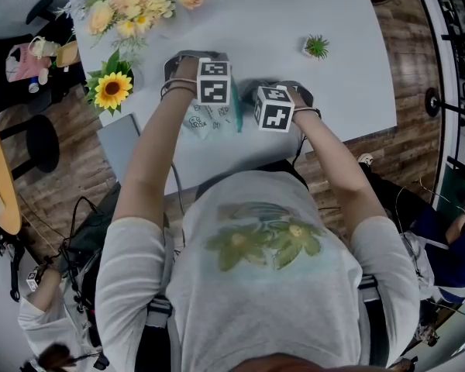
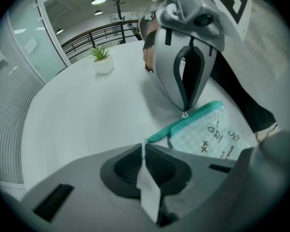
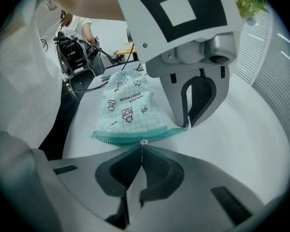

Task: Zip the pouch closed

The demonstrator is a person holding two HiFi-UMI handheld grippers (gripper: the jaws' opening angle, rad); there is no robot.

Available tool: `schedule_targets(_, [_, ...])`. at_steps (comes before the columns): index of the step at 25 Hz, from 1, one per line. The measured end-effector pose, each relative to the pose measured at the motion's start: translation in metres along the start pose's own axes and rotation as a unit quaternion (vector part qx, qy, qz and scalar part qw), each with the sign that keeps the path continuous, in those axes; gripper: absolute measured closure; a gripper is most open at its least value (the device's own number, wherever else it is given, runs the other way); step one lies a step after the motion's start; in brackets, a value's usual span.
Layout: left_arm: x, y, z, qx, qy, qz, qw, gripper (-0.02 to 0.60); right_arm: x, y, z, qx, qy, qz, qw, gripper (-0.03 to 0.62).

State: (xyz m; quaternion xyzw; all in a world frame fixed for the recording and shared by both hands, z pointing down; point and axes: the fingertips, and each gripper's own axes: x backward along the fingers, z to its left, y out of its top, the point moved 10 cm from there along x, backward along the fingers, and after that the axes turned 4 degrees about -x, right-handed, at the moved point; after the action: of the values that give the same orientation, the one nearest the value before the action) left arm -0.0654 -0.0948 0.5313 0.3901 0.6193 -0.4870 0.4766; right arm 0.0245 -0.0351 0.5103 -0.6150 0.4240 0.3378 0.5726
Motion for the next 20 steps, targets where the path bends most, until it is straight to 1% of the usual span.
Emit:
schedule_targets(4, [-0.0001, -0.0002, -0.0001, 0.001, 0.002, 0.0, 1.0, 0.557, -0.001, -0.0003, 0.0031, 0.005, 0.01, 0.005, 1.0, 0.576])
schedule_targets(10, [0.0006, -0.0001, -0.0001, 0.001, 0.004, -0.001, 1.0, 0.557, -0.0012, -0.003, 0.006, -0.005, 0.008, 0.0, 1.0, 0.576])
schedule_targets(16, [0.0, 0.0003, -0.0002, 0.002, 0.005, 0.001, 1.0, 0.557, -0.0006, -0.0017, 0.0071, -0.002, 0.012, 0.004, 1.0, 0.576])
schedule_targets(20, [0.0, 0.0001, -0.0007, 0.002, 0.003, 0.002, 1.0, 0.557, -0.0016, -0.0021, 0.0097, 0.0, 0.023, 0.009, 1.0, 0.576])
